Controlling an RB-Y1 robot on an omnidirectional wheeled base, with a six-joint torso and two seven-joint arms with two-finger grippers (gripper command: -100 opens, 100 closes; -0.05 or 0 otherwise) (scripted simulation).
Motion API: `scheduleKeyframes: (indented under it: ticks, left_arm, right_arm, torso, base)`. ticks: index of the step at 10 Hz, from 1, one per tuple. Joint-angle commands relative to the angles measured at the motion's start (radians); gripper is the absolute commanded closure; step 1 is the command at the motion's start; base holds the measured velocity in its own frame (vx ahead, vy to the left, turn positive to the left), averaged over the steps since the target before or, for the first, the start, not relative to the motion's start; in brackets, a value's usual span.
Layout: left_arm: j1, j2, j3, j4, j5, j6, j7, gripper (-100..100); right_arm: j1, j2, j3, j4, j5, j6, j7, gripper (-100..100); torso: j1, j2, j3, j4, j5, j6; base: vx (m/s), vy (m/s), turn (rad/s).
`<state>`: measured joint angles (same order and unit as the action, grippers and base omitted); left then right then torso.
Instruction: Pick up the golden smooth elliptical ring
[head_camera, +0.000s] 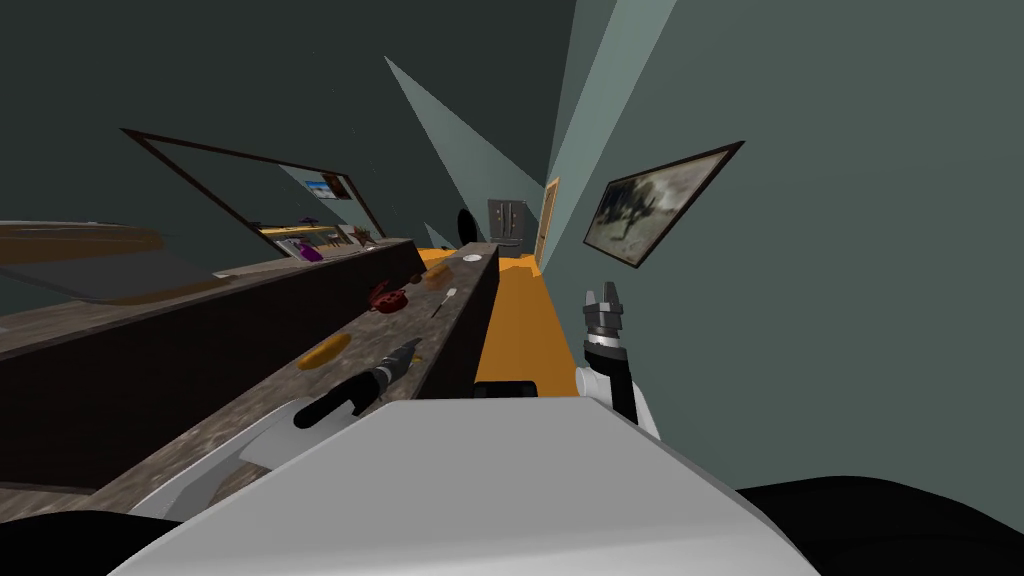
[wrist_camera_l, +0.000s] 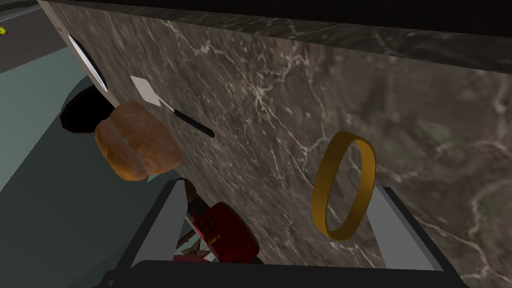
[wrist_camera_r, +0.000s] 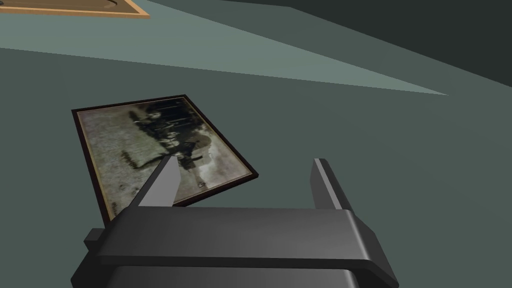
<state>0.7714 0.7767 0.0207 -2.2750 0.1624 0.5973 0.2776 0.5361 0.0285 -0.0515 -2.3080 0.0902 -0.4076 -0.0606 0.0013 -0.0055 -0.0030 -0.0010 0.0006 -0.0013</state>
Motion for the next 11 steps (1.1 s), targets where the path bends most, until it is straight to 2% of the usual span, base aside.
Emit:
scheduleKeyframes:
  ticks: [1,2,6,7,8,9,10,11]
  left_arm:
    - [0.000,0.000,0.000,0.000,0.000,0.000,0.000,-100]
    - [-0.001,-0.001,0.000,0.002,0.000,-0.002,-0.001,100]
    - [-0.001,-0.001,0.000,0.001,0.000,-0.002,0.001,100]
    - [-0.001,-0.001,0.000,0.001,0.001,-0.002,0.001,0]
    - [0.017,0.013,0.007,-0.032,0.004,0.014,0.007,100]
    - [0.023,0.018,0.009,-0.044,0.006,0.020,0.010,100]
    - [0.017,0.013,0.006,-0.032,0.004,0.012,0.007,100]
    - [0.018,0.014,0.007,-0.034,0.004,0.013,0.008,0]
  right_arm:
    - [0.000,0.000,0.000,0.000,0.000,0.000,0.000,0]
    - [0.000,0.000,0.000,0.000,0.000,0.000,0.000,0]
    - [0.000,0.000,0.000,0.000,0.000,0.000,0.000,0]
    - [0.000,0.000,0.000,0.000,0.000,0.000,0.000,0]
    - [0.000,0.000,0.000,0.000,0.000,0.000,0.000,0]
    - [0.000,0.000,0.000,0.000,0.000,0.000,0.000,0]
    - [0.000,0.000,0.000,0.000,0.000,0.000,0.000,0]
    - [0.000,0.000,0.000,0.000,0.000,0.000,0.000,0]
  torso:
    - [0.000,0.000,0.000,0.000,0.000,0.000]
    - [0.000,0.001,0.000,0.000,0.000,0.000]
    - [0.000,0.002,0.001,0.000,0.000,0.000]
    - [0.000,0.002,0.001,0.000,0.000,0.000]
    - [0.000,0.002,0.001,0.000,0.000,0.000]
    - [0.000,0.003,0.002,0.000,-0.001,0.000]
    - [0.000,0.004,0.002,0.000,-0.001,-0.001]
    - [0.000,0.003,0.002,0.000,0.000,0.000]
  base:
    - [0.012,-0.004,-0.006]
    - [0.000,0.000,0.000]
    - [0.000,0.000,0.000]
    - [0.000,0.000,0.000]
    - [-0.022,0.007,0.064]
    - [-0.031,0.012,0.061]
    - [-0.014,0.005,0.012]
    - [0.000,0.000,0.000]
